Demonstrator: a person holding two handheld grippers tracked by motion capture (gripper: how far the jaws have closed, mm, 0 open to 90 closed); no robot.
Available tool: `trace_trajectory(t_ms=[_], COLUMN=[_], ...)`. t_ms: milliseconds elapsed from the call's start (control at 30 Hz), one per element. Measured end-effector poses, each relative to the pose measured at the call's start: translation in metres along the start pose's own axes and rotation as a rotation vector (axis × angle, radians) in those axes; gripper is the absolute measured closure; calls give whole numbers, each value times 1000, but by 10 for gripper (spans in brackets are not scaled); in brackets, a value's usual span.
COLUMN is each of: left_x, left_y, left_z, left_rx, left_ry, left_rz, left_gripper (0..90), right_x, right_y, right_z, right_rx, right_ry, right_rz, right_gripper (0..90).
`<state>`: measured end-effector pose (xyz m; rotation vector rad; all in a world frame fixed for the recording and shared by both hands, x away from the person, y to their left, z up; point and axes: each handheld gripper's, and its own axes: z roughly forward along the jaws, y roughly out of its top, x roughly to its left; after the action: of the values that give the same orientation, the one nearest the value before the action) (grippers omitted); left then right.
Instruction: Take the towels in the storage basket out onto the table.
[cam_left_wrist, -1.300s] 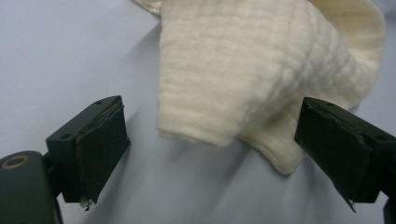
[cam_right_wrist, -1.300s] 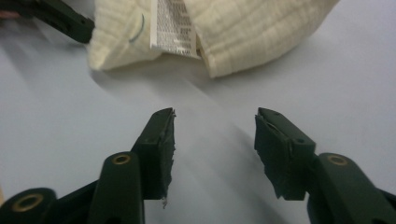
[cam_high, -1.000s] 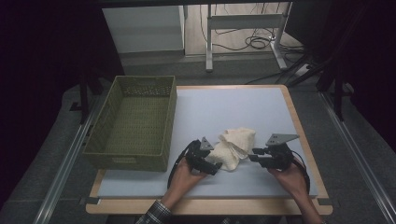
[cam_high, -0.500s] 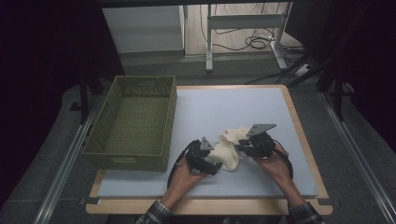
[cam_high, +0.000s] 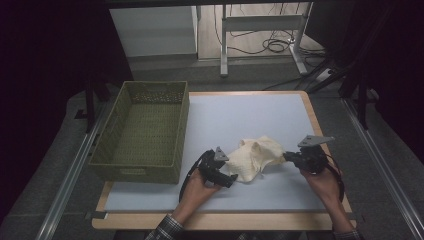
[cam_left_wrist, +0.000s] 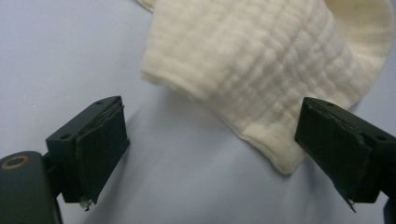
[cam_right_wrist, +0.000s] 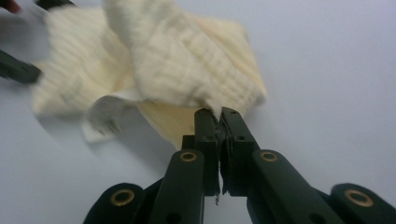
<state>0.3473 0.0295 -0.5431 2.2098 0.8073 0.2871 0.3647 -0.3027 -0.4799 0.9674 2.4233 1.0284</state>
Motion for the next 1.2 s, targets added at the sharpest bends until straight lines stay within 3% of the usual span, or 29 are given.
trace_trajectory(t_ms=[100, 233, 533, 667, 767, 900, 1033, 1100, 1200], left_x=[0, 1, -2, -6, -10, -15, -19, -24, -27], left_y=[0, 0, -1, -7, -10, -9, -7, -7, -7], left_z=[0, 0, -3, -10, -13, -14, -11, -10, -11], left_rx=[1, 4, -2, -18, -21, -36, -32, -27, -27], left_ry=[-2, -5, 8, -23, -47, -55, -57, -21, -40], left_rz=[-1, 0, 3, -15, -11, -3, 6, 39, 57], left_gripper=[91, 90, 88, 149, 192, 239, 312, 345, 459], right_x=[-12, -14, 1, 11, 17, 18, 8, 2, -5], right_y=[-22, -41, -48, -45, -41, -39, -44, -50, -61], right_z=[0, -5, -41, -51, -48, -37, -35, -36, -33], right_rx=[30, 42, 20, -1, -1, 30, 37, 50, 67], right_ry=[1, 28, 60, 84, 100, 62, 11, -21, -32], right_rz=[58, 99, 96, 82, 62, 25, 43, 55, 87], right_gripper=[830, 761, 631, 580, 548, 532, 525, 512, 511])
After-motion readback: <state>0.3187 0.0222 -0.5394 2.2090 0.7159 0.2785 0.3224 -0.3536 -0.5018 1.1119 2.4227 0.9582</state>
